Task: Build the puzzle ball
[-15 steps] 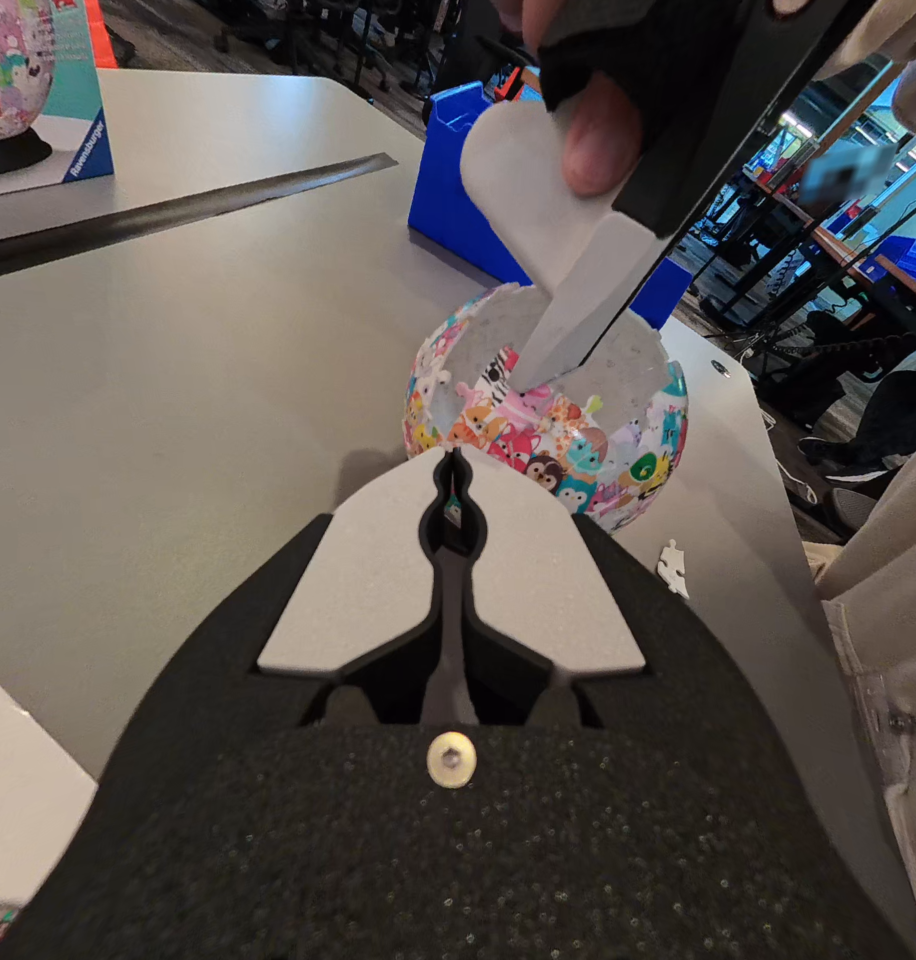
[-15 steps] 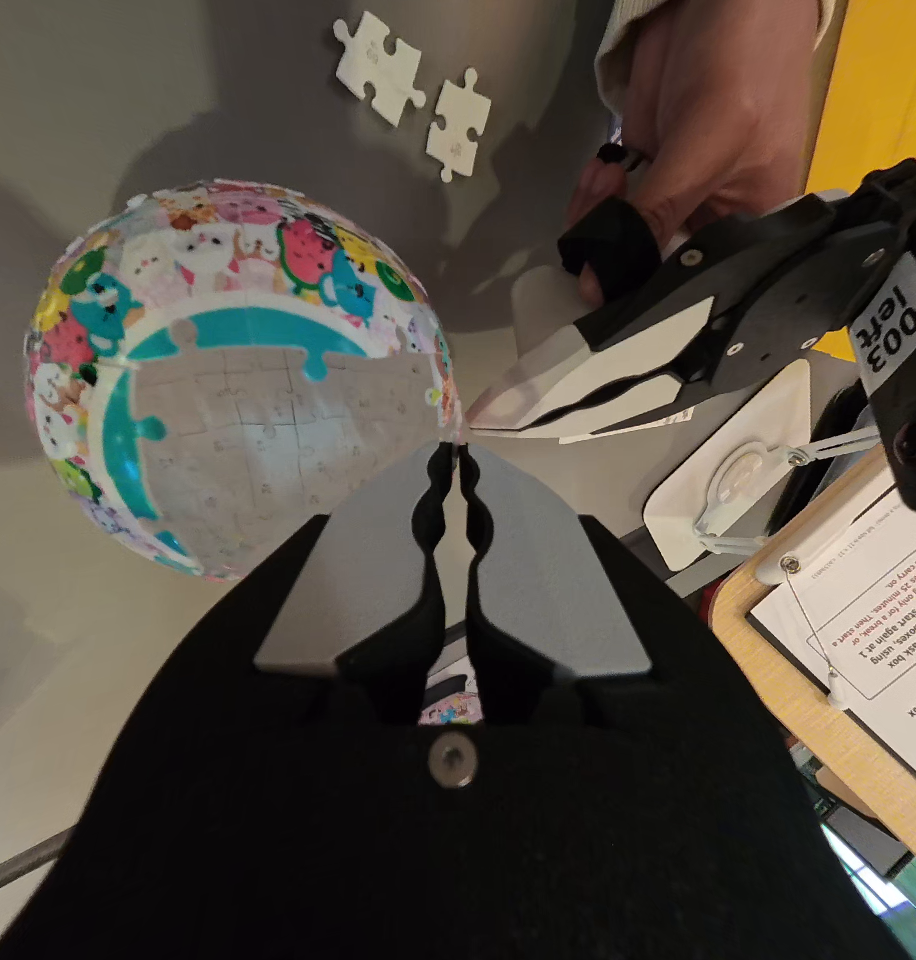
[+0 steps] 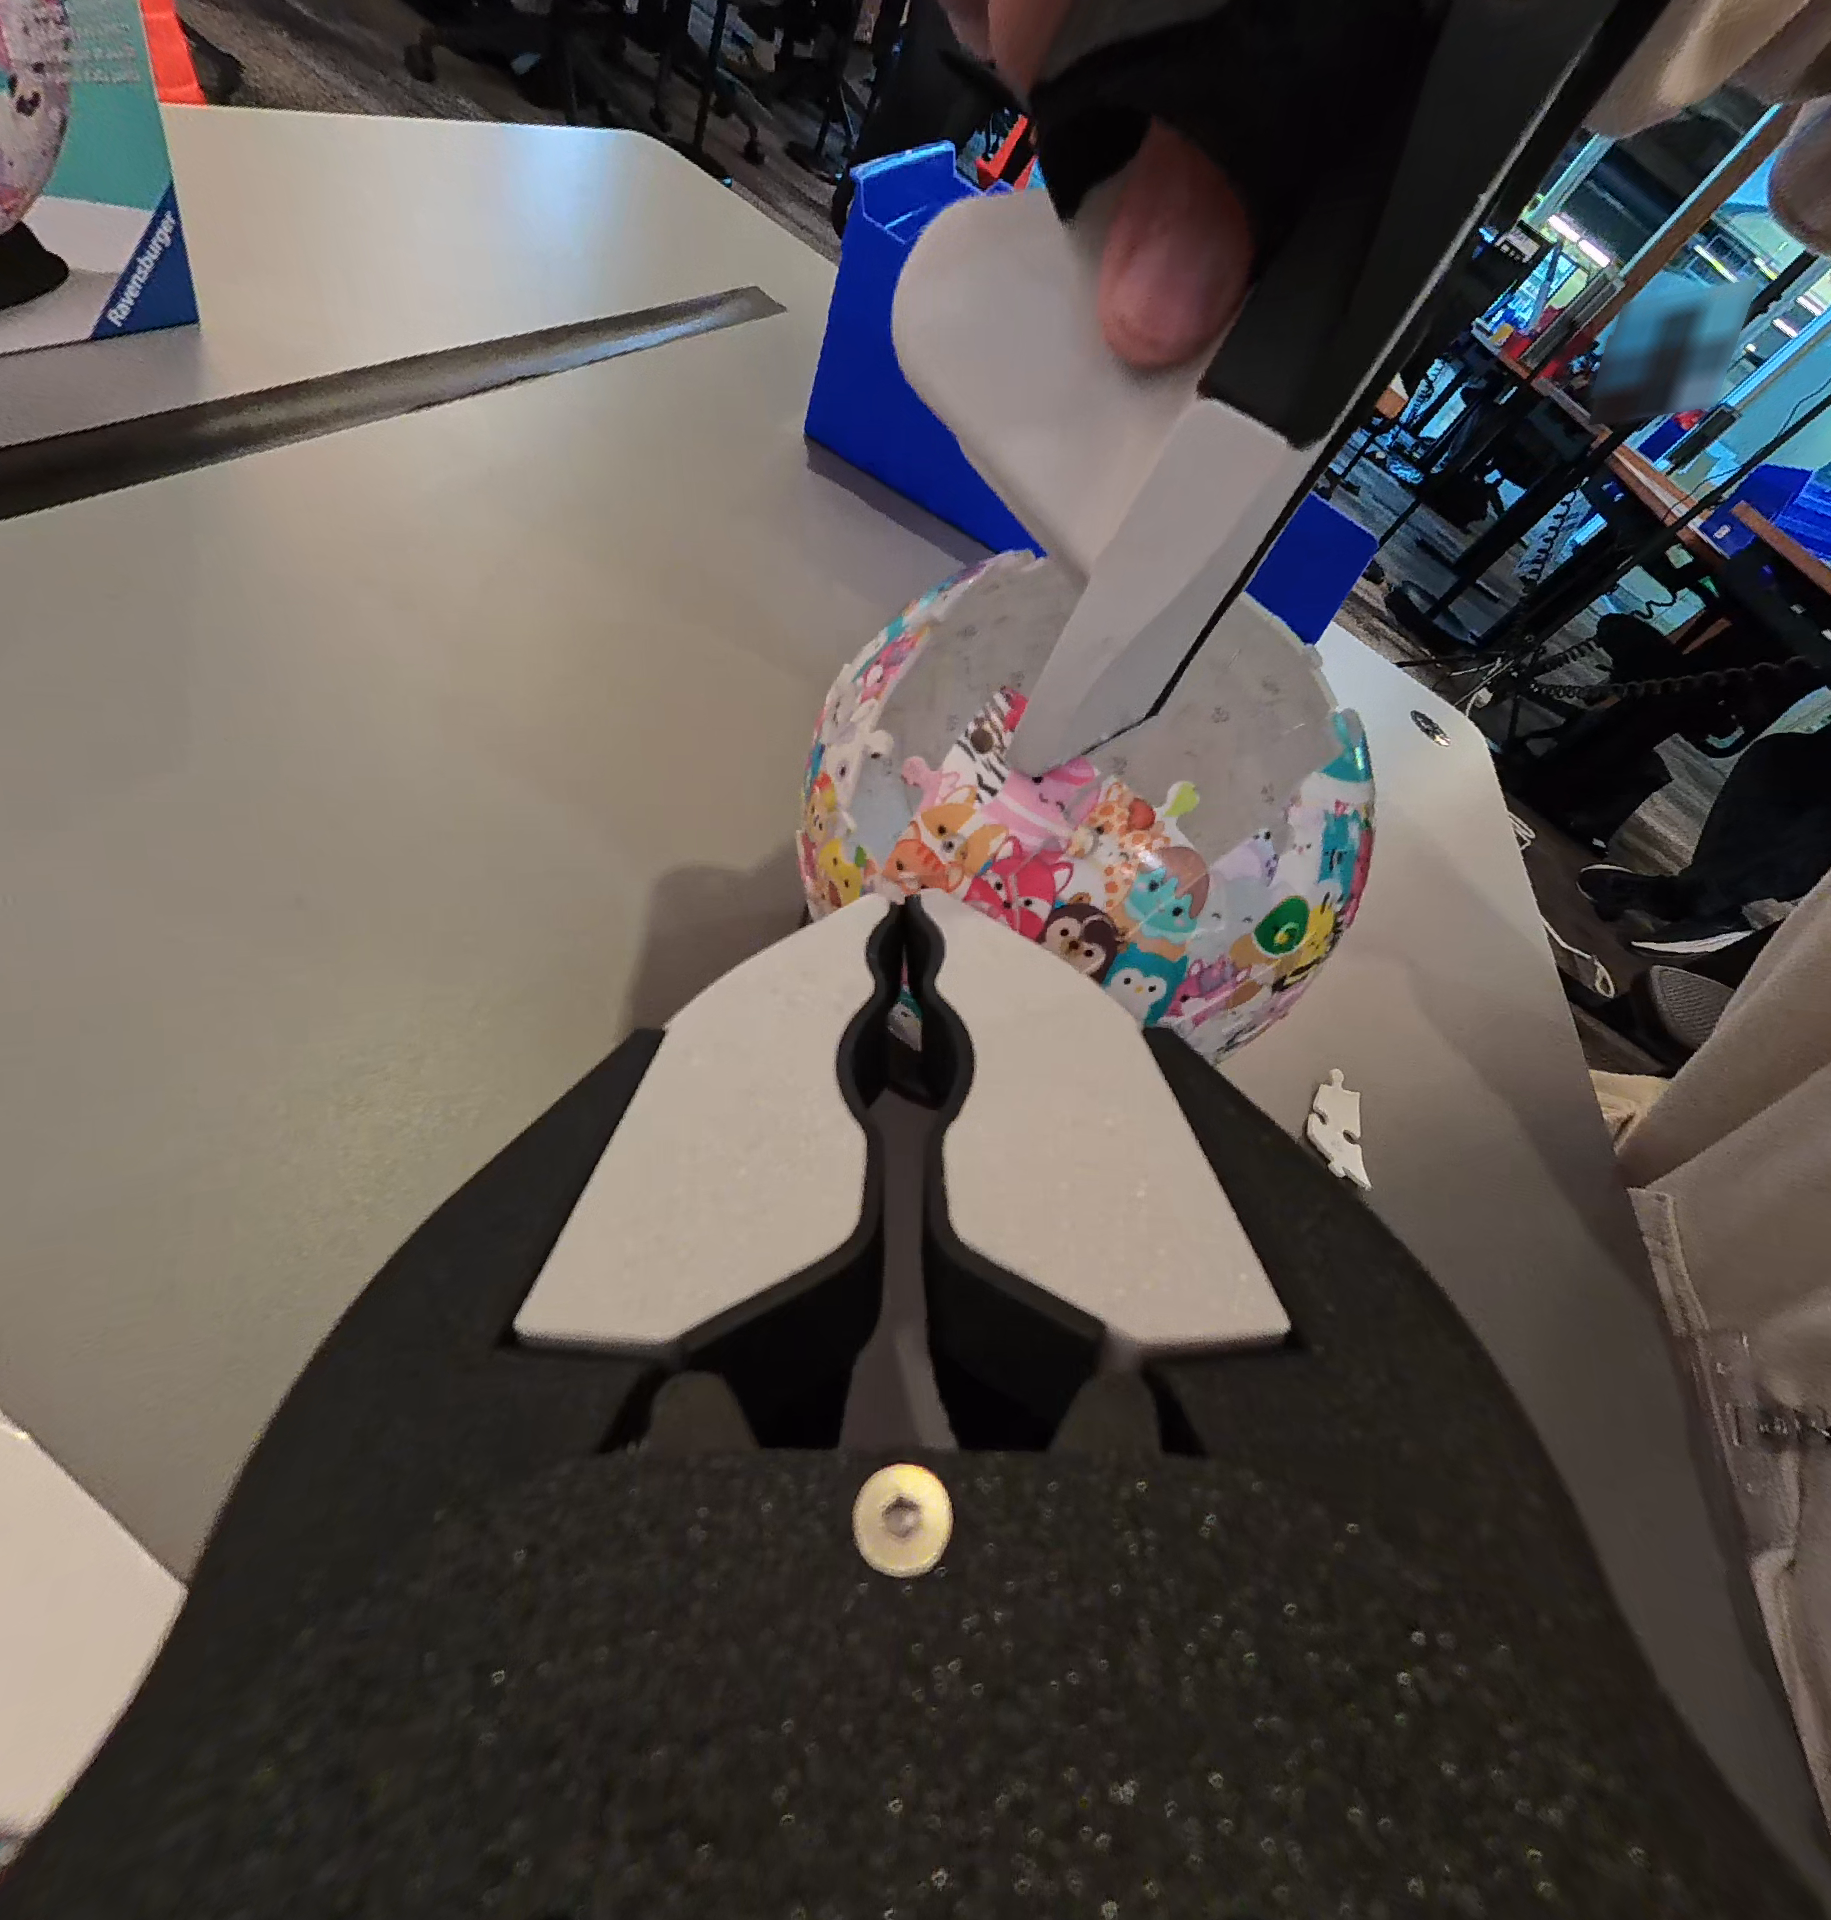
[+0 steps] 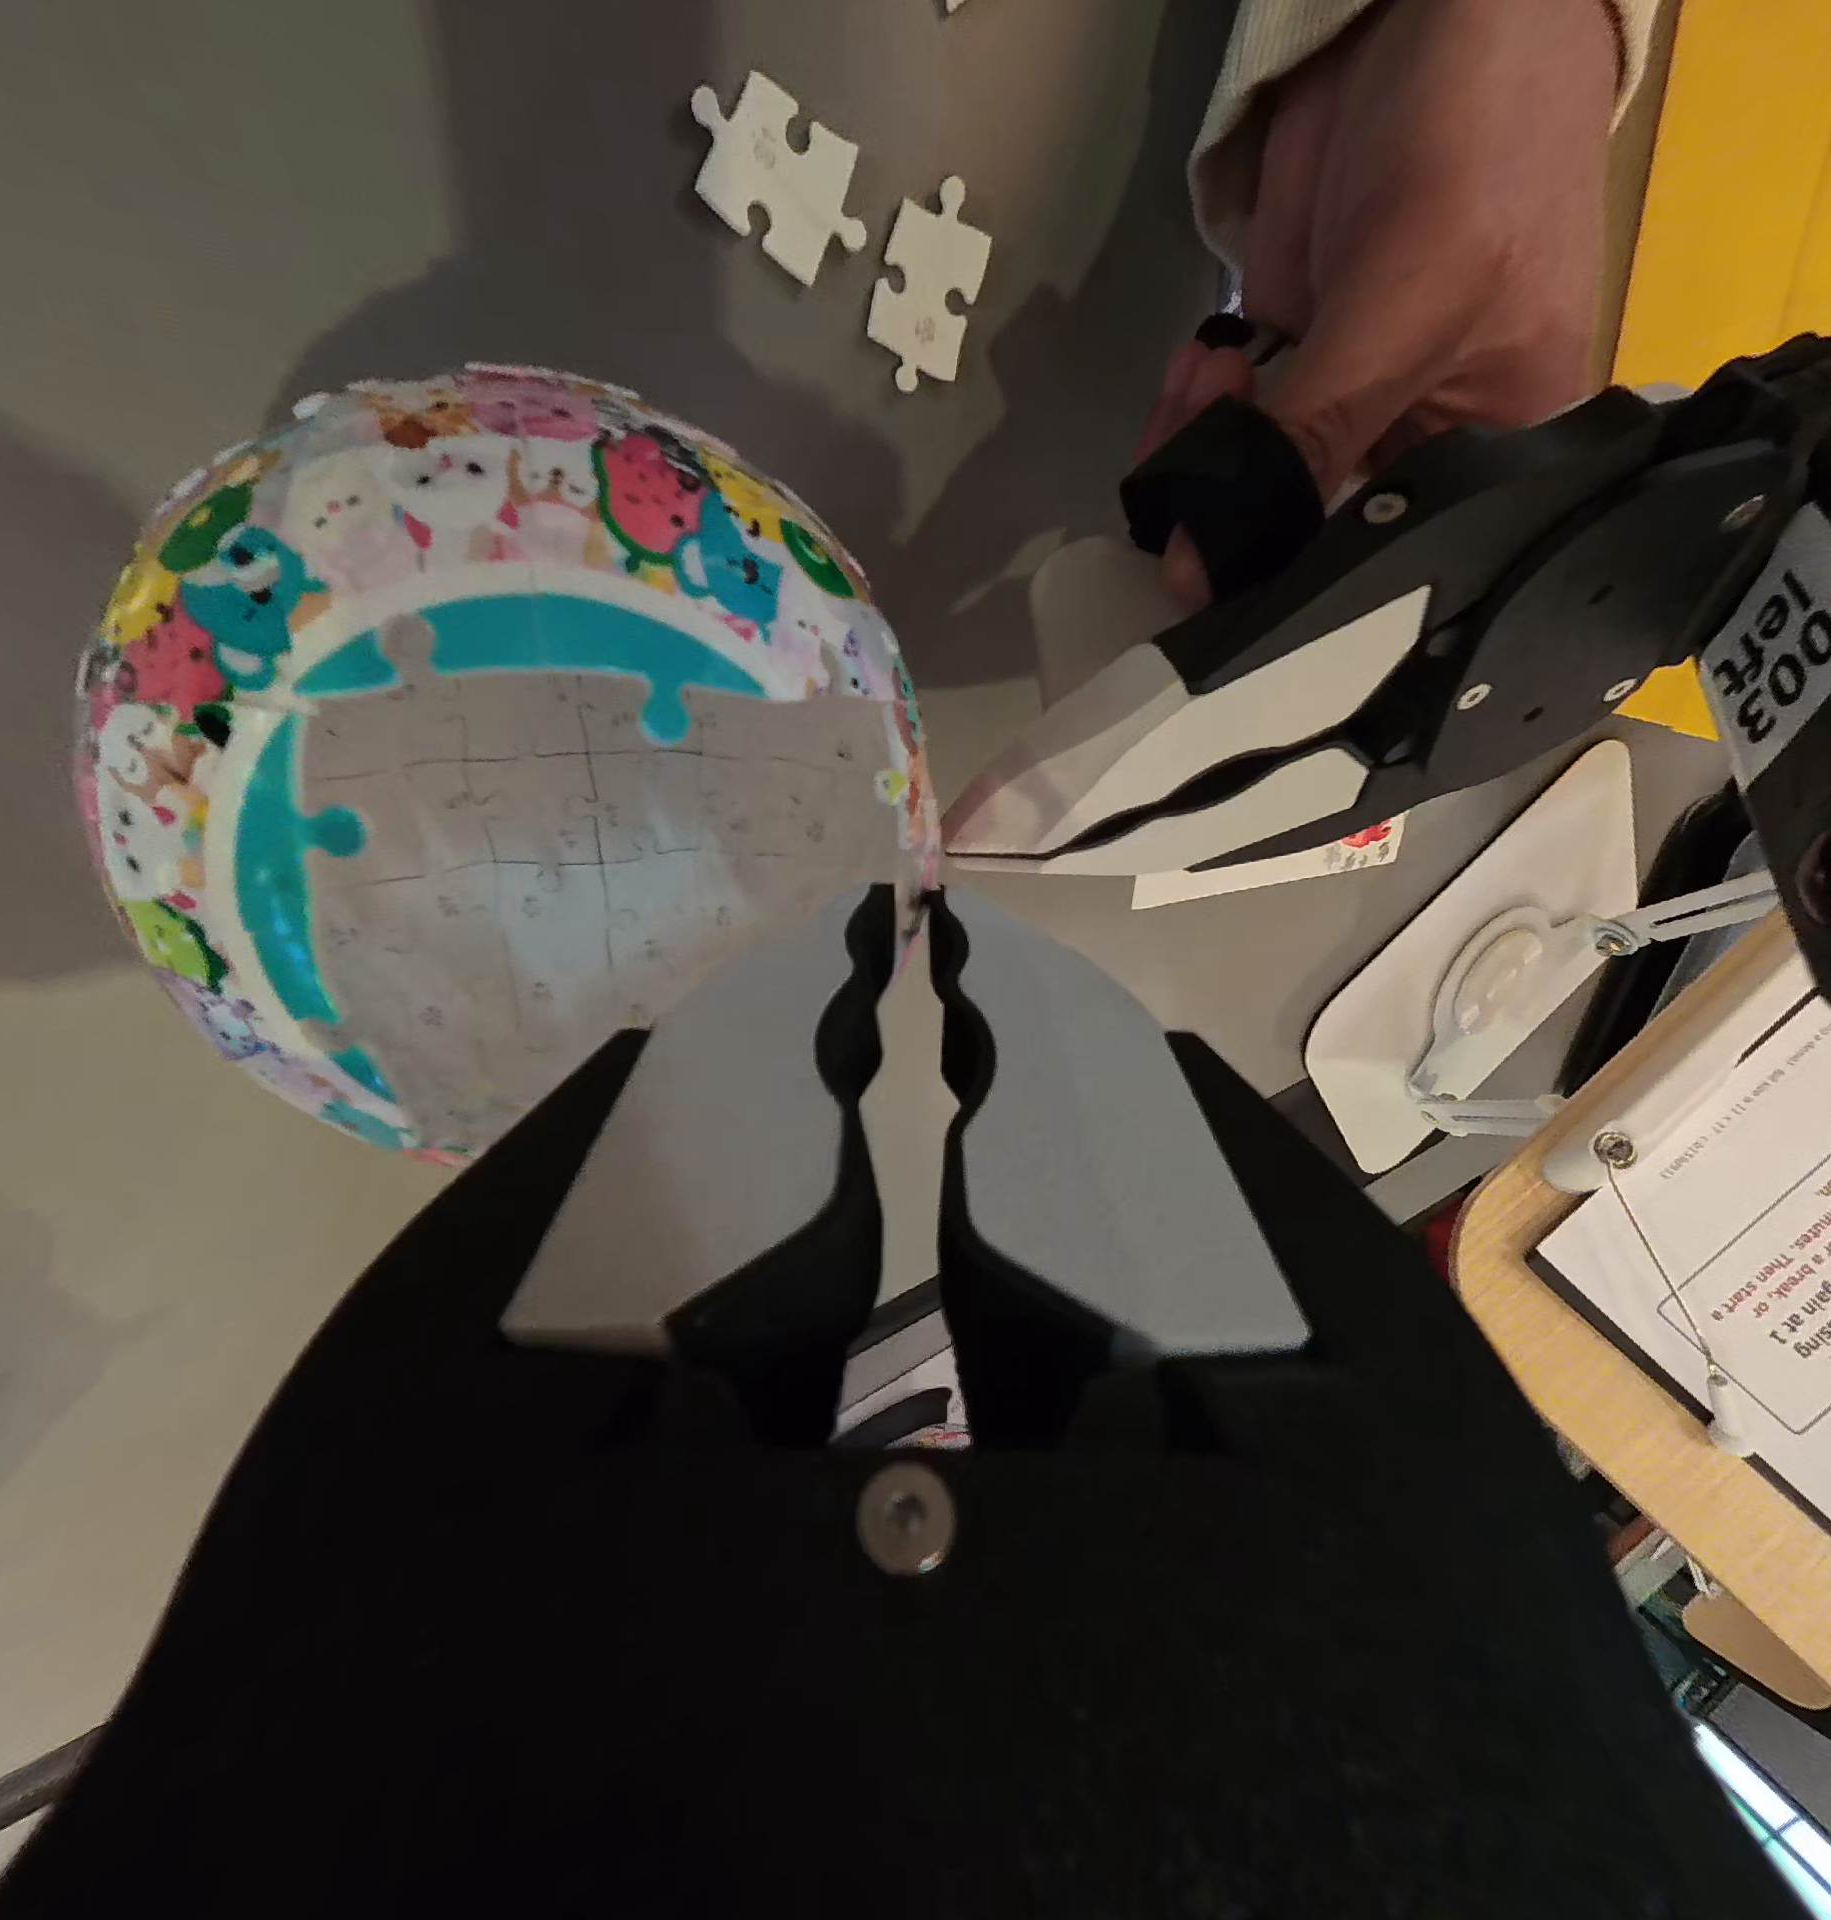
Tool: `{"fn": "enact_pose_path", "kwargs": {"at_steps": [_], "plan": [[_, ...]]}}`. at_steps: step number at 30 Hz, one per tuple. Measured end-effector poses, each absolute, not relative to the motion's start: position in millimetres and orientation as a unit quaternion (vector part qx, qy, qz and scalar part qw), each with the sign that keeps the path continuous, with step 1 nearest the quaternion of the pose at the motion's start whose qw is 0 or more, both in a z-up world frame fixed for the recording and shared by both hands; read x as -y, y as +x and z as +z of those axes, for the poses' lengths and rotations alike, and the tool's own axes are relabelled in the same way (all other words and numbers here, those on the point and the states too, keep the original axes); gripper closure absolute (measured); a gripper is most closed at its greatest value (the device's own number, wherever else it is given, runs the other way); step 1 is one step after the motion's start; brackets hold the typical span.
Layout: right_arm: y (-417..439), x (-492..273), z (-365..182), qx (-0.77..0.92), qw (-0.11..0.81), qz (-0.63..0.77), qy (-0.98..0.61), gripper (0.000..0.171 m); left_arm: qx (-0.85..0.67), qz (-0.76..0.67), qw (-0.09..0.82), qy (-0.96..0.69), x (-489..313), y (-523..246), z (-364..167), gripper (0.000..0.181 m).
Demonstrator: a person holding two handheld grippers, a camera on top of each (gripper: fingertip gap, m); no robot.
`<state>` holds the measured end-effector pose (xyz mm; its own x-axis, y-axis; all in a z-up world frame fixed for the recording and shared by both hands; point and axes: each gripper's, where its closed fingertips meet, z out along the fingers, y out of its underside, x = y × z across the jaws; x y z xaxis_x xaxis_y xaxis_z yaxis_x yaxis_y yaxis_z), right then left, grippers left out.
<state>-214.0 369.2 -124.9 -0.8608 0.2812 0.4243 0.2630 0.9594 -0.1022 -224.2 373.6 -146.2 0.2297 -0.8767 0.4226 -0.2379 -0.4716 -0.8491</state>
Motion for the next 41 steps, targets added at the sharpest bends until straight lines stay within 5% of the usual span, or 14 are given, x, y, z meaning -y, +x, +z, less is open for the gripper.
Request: {"fn": "enact_pose_path", "kwargs": {"at_steps": [10, 23, 41], "plan": [[-219, -361, -113, 0.958, 0.244, 0.019, -0.15, 0.153, -0.397, -0.489, 0.331, -0.702, -367, -224, -143, 0.181], [-232, -371, -121, 0.937, 0.294, -0.019, -0.191, 0.102, -0.397, -0.488, 0.332, -0.703, -367, -223, -142, 0.181], [-250, -371, -125, 0.925, 0.34, -0.026, -0.166, 0.102, -0.396, -0.488, 0.331, -0.704, -367, -223, -144, 0.181]]}}
